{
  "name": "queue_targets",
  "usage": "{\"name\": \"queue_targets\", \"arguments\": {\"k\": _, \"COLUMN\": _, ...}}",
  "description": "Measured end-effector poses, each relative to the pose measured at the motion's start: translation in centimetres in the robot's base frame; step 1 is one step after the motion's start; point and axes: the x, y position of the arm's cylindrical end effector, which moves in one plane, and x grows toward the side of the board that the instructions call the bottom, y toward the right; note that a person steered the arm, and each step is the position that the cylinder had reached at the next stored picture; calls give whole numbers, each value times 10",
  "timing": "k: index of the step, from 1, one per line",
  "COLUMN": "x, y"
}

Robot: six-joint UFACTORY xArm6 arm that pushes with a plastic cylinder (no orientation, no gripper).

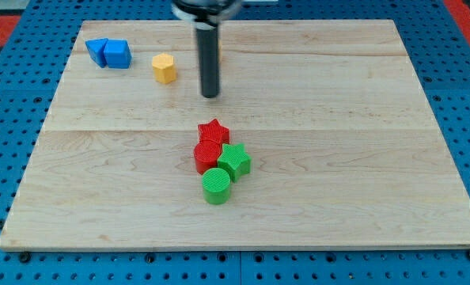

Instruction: Move the yellow heart to the top right of the yellow hexagon

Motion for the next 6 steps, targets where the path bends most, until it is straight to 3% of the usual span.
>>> {"name": "queue_targets", "arguments": {"k": 1, "x": -33, "y": -33}}
{"name": "queue_targets", "arguments": {"k": 2, "x": -75, "y": -27}}
{"name": "queue_targets", "arguments": {"k": 4, "x": -56, "y": 122}}
{"name": "queue_targets", "arguments": {"k": 5, "x": -90, "y": 94}}
{"name": "queue_targets", "arguments": {"k": 6, "x": -94, "y": 2}}
